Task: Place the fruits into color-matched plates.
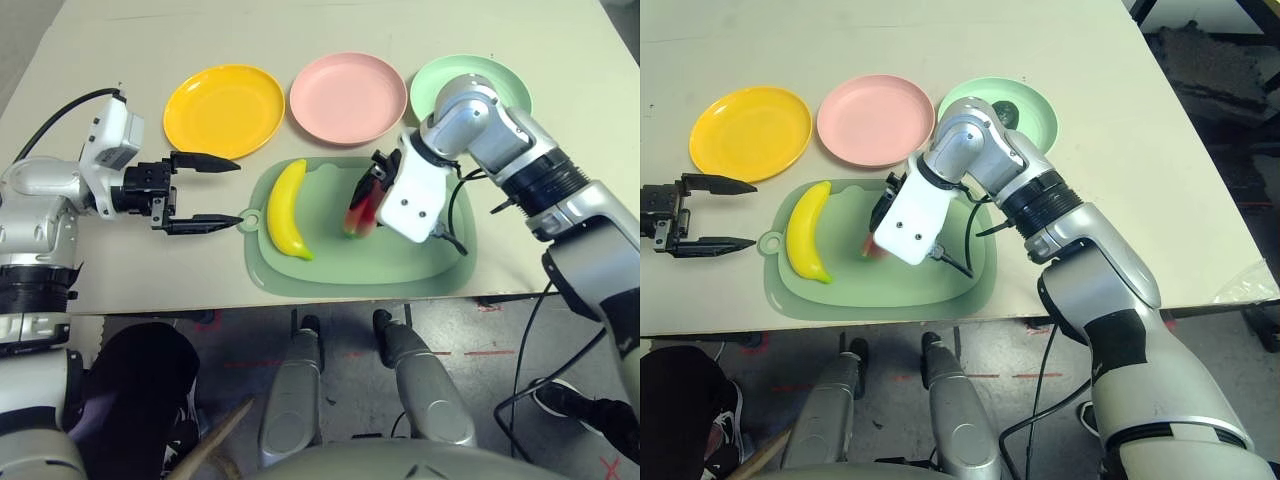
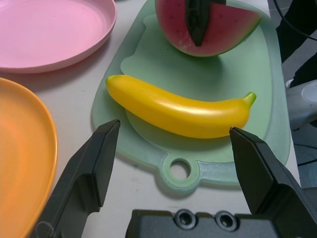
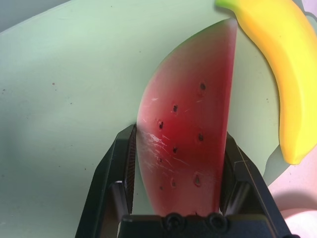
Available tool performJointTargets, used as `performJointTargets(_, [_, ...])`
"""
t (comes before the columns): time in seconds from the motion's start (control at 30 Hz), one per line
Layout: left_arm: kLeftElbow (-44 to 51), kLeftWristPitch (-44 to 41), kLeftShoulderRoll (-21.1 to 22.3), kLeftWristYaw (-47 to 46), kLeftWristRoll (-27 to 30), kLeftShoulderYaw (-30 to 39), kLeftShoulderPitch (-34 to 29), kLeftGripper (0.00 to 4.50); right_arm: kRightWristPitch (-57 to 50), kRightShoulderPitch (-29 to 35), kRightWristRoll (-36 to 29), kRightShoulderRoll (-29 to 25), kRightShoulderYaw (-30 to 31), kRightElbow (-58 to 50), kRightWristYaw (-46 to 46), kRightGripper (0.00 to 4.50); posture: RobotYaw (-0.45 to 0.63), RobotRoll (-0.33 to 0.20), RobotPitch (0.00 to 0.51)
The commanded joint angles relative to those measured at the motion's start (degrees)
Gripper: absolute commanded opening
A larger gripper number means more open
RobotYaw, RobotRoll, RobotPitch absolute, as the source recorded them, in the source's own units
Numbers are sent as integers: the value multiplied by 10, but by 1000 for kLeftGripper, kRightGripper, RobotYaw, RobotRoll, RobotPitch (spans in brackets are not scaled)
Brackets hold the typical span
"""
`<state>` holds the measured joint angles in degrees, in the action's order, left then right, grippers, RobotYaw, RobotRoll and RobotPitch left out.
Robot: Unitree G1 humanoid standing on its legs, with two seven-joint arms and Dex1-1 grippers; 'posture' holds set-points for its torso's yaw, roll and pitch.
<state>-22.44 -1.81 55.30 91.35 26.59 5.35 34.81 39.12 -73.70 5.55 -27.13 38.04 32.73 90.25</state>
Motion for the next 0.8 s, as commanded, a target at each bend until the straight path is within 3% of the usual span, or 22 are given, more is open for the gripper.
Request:
performJointTargets(0.03, [-4, 5, 1, 8, -9, 3, 0, 4500, -15, 1, -9, 1, -13, -6, 18, 2201, -50, 0, 368])
performJointTargets(0.27, [-8, 5, -3, 9, -10, 2, 8, 4500, -49, -49, -47, -18, -3, 5, 22, 2201, -62, 0, 367])
performJointTargets(0.43, [-1, -13, -6, 1, 3, 14, 9, 4500, -60, -95, -57, -1, -23, 53, 22, 2201, -63, 0, 367])
performJointTargets(0.63, [9, -30, -17, -35, 0, 21, 22, 4500, -34, -176, 4, 72, -65, 211, -70, 2201, -55, 0, 366])
performJointTargets(0.8, [11, -36, -15, -47, -5, 19, 26, 4500, -30, -226, 80, 114, -69, 340, -213, 2201, -47, 0, 363])
